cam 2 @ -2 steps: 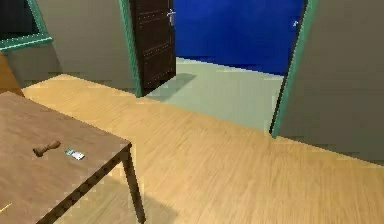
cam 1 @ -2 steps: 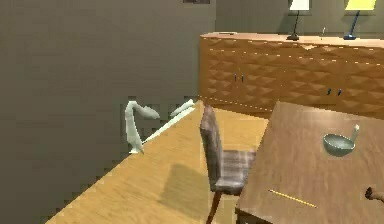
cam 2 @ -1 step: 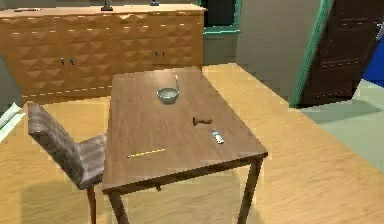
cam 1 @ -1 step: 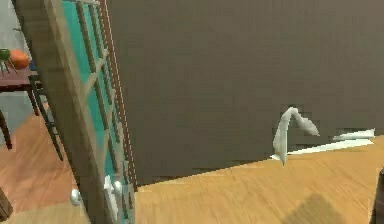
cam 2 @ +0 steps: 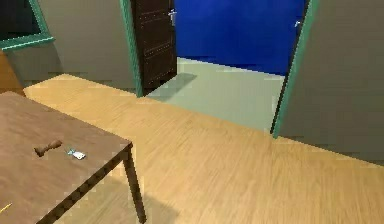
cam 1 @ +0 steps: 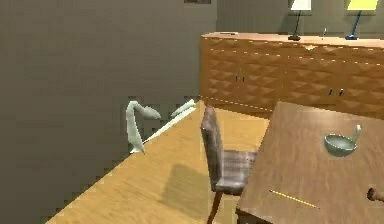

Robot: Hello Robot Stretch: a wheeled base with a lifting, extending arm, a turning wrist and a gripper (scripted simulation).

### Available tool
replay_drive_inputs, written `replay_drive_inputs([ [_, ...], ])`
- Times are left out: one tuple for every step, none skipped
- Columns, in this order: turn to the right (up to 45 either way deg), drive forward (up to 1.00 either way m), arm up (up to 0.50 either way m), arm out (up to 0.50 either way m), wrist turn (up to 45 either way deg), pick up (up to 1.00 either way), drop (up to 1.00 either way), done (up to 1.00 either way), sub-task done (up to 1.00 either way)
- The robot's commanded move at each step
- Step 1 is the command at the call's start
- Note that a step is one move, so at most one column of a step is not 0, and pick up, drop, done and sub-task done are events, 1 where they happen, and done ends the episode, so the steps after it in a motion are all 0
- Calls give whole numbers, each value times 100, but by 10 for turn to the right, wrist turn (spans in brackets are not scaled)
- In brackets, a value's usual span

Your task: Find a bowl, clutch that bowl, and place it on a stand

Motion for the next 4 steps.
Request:
replay_drive_inputs([
  [450,0,0,0,0,0,0,0,0],
  [30,0,0,0,0,0,0,0,0],
  [0,40,0,0,0,0,0,0,0],
  [-450,0,0,0,0,0,0,0,0],
])
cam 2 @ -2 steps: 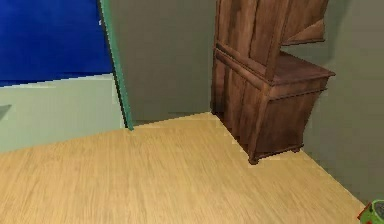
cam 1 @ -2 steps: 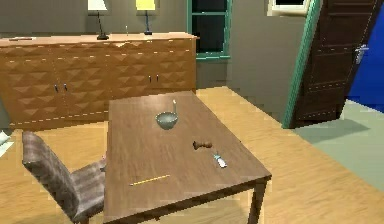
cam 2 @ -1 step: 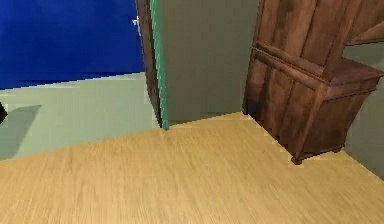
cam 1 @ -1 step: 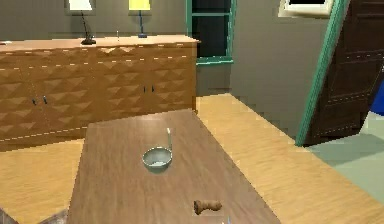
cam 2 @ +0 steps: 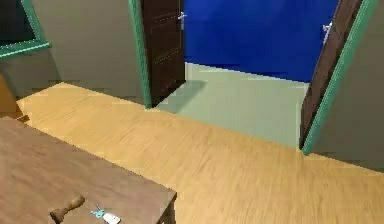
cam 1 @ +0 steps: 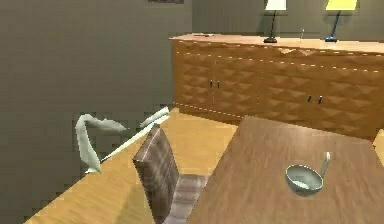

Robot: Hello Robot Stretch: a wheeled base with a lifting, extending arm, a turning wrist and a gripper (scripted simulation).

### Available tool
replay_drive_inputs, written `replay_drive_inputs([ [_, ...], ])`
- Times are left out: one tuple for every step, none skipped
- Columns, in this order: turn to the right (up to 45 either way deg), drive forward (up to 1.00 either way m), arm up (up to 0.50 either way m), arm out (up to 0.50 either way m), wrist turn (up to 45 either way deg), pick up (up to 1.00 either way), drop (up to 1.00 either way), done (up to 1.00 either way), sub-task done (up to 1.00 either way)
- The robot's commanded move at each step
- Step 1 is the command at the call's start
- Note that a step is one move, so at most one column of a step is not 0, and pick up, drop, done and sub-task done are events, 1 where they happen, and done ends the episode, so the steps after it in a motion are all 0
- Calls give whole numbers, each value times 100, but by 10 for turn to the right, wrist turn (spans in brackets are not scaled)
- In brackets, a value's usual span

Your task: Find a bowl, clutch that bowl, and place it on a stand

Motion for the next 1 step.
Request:
replay_drive_inputs([
  [-450,0,0,0,0,0,0,0,0],
])
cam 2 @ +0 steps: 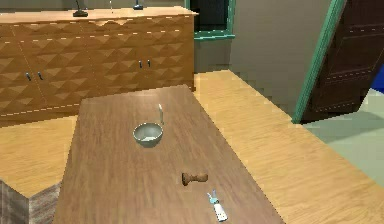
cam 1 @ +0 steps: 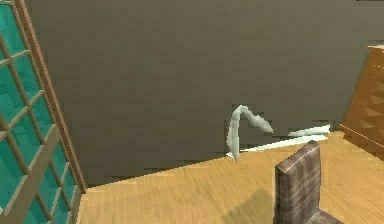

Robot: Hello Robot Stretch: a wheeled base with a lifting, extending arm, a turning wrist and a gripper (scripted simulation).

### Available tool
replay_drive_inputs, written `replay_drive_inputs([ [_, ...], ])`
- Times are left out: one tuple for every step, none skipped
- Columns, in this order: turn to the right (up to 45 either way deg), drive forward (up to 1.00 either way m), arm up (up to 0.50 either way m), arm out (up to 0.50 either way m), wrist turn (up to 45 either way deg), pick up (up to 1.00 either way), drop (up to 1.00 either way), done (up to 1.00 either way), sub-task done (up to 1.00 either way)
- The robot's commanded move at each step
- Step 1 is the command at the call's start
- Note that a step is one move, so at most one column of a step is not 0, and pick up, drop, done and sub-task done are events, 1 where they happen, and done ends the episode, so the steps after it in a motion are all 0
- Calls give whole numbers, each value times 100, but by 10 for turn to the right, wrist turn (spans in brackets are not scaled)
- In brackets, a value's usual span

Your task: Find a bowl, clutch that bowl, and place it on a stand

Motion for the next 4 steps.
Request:
replay_drive_inputs([
  [-90,0,0,0,0,0,0,0,0],
  [0,0,50,0,0,0,0,0,0],
  [0,0,38,0,0,0,0,0,0],
  [0,0,0,44,0,0,0,0,0],
])
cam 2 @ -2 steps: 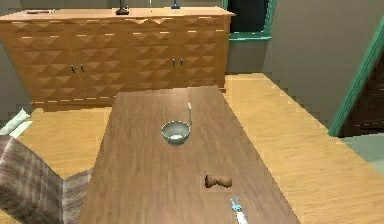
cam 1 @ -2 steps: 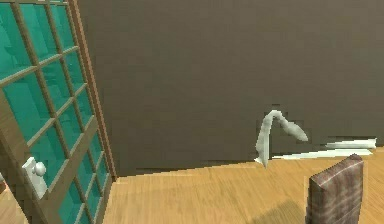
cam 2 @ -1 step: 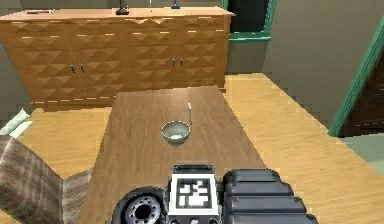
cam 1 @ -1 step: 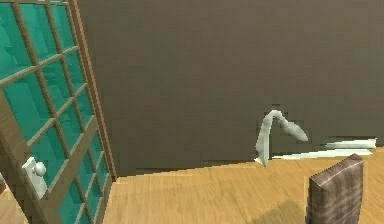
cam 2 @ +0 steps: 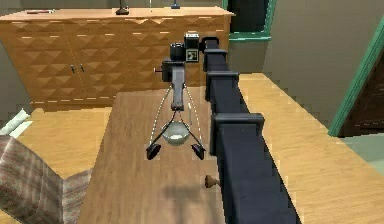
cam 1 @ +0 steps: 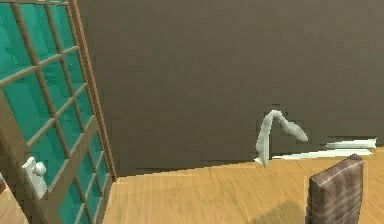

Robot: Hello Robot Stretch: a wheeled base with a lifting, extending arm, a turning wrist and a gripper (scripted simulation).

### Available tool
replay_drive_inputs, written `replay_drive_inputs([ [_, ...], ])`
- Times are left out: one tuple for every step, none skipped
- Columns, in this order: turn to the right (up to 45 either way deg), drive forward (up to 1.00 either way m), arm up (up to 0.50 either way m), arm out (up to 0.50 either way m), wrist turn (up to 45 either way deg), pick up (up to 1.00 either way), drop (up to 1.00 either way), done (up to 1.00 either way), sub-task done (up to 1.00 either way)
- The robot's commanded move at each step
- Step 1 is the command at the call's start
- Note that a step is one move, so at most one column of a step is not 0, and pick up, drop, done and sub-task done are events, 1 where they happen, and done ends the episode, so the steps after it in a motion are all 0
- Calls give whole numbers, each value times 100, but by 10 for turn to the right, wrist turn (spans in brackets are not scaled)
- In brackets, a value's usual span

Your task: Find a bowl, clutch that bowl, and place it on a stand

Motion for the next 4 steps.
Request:
replay_drive_inputs([
  [0,0,0,0,450,0,0,0,0],
  [0,0,0,0,450,0,0,0,0],
  [0,0,0,0,450,0,0,0,0],
  [0,0,0,0,270,0,0,0,0],
])
